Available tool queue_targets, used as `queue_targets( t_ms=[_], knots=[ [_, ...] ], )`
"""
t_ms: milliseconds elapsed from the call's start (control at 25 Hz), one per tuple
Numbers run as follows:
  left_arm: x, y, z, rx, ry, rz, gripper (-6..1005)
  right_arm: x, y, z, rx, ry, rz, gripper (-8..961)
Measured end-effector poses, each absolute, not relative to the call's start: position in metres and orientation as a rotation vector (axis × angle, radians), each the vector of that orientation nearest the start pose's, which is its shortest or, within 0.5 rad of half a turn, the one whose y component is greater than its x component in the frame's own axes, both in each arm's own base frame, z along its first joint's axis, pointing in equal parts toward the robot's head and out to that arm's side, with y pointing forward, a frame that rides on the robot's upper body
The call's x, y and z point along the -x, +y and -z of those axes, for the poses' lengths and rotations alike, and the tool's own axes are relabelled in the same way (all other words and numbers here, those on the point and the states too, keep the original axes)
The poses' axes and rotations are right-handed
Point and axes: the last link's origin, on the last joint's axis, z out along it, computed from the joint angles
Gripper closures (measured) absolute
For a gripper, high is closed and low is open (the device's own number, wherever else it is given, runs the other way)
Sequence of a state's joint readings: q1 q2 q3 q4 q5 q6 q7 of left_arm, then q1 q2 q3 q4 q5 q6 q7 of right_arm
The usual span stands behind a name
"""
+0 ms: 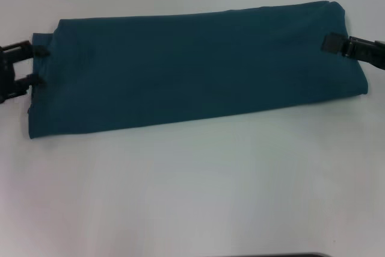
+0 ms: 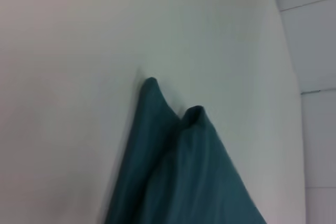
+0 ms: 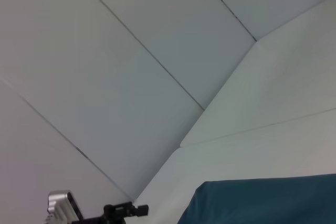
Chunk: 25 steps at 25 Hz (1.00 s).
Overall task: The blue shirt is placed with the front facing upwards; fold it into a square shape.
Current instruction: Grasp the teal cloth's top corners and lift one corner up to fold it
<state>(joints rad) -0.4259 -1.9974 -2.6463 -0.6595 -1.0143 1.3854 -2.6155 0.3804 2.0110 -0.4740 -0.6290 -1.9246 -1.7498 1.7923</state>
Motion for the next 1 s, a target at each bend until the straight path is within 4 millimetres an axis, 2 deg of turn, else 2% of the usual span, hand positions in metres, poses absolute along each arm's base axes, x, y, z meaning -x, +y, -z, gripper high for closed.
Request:
queue_targets(
  t_ms=[40, 200, 280, 600, 1000],
  knots=[
    [0.352, 0.320, -0.055, -1.907, 2.655, -1.008, 282, -0.309, 0.285, -0.056, 2.383, 1.318, -1.071, 10],
    [0.347, 0.332, -0.081, -2.041, 2.624, -0.885, 283, -0.310, 0.284, -0.055, 2.395, 1.323, -1.044, 10],
    [0.343, 0.340, -0.088, -2.093, 2.612, -0.830, 283, -0.311, 0.284, -0.055, 2.393, 1.329, -1.038, 10],
    [0.340, 0.356, -0.060, -2.148, 2.700, -0.733, 282, -0.311, 0.284, -0.052, 2.389, 1.340, -1.037, 11],
    [0.342, 0.356, -0.053, -2.178, 2.718, -0.666, 283, -0.312, 0.285, -0.053, 2.387, 1.341, -1.037, 9]
  ],
)
